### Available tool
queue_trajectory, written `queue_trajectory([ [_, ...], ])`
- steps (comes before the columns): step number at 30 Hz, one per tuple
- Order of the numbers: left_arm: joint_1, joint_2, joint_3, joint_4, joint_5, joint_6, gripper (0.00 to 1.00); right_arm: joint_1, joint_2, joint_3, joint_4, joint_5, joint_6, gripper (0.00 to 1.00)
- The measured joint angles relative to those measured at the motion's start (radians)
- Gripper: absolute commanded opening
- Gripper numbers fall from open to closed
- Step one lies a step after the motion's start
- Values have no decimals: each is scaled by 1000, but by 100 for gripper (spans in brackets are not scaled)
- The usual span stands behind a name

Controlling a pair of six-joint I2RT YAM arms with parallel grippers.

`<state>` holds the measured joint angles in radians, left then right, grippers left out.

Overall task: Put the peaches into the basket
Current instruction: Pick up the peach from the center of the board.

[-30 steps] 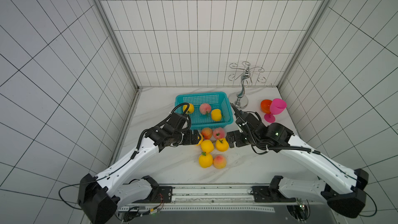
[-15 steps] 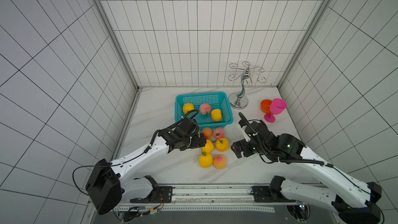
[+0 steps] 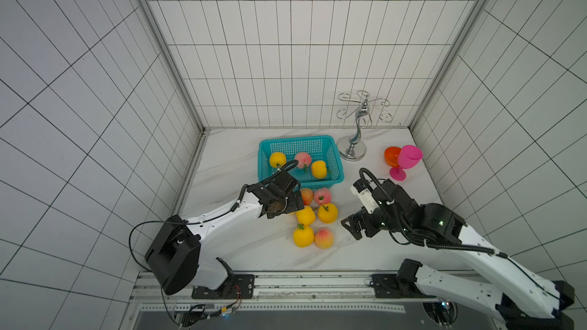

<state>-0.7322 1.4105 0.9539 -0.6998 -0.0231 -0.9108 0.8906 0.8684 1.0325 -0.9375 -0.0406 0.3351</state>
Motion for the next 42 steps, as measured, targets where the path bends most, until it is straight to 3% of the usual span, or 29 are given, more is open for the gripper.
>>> queue_trajectory([
  [10, 0, 29, 16, 0, -64, -14, 98, 0, -26, -27, 30, -49, -8, 99],
  [25, 0, 132, 42, 40, -66, 34, 97, -54, 35, -31, 57, -74, -22, 99],
  [42, 2, 177, 42, 59, -74, 40, 87, -109, -12, -31, 57, -87, -23, 99],
])
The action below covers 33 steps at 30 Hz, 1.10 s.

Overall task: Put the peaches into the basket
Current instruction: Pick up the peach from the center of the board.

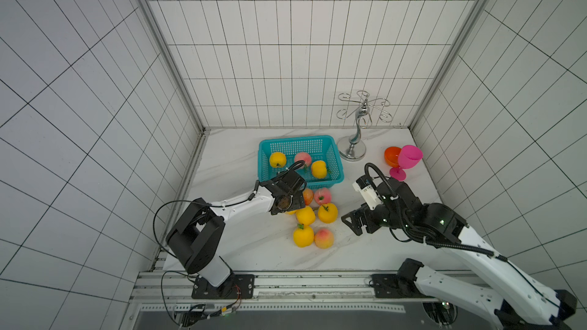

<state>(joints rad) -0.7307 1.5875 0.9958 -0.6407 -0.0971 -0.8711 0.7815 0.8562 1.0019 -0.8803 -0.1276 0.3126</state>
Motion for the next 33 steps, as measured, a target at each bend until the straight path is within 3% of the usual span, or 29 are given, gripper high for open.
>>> queue_trajectory([
  [5, 2, 1, 0, 1, -12, 1, 78, -12, 2, 0, -1, -8, -7, 98],
  [10, 4, 1, 0, 0, -16, 0, 76, -27, 0, 0, -11, -11, -16, 99],
  [21, -12, -27, 1, -35, -36, -8, 75, -60, -30, 0, -31, -28, -35, 99],
  [33, -100, -133, 24, -136, -101, -67, 75, -75, -72, 0, -42, -58, -51, 99],
])
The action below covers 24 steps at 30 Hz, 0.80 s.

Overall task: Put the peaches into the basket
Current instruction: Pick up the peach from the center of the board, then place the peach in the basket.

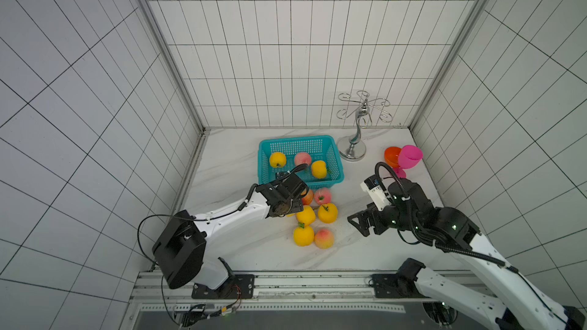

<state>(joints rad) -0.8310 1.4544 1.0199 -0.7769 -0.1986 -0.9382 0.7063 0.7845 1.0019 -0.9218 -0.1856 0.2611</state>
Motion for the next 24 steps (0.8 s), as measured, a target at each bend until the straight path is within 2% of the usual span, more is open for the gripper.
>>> queue_trajectory([
  [12, -90, -13, 155, -140, -48, -23, 75, -6, -14, 2, -9, -15, -16, 99],
  [20, -89, -13, 307, -186, -89, 25, 75, -8, 16, 7, -9, -11, -16, 99],
  [24, -45, -7, 382, -189, -96, 84, 75, -13, 29, 18, -9, -3, -16, 99],
])
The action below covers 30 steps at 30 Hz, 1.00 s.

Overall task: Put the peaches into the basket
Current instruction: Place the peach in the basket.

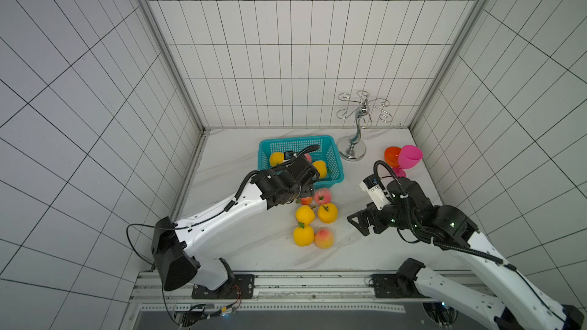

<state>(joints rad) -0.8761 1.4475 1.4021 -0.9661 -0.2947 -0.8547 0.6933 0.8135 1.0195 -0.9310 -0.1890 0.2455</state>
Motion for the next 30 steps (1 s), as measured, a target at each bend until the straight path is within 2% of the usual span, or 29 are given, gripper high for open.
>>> queue_trajectory([
  [9, 214, 94, 129, 37, 50, 147, 76, -8, 77, 68, 0, 23, -1, 99],
  [12, 258, 157, 181, 43, 64, 201, 76, -13, 115, 95, 0, 34, -4, 99],
  [19, 299, 281, 272, 48, 84, 297, 77, -37, 185, 146, 0, 48, -11, 99],
  [30, 329, 305, 278, 49, 135, 336, 77, -73, 207, 156, 0, 56, -10, 99],
])
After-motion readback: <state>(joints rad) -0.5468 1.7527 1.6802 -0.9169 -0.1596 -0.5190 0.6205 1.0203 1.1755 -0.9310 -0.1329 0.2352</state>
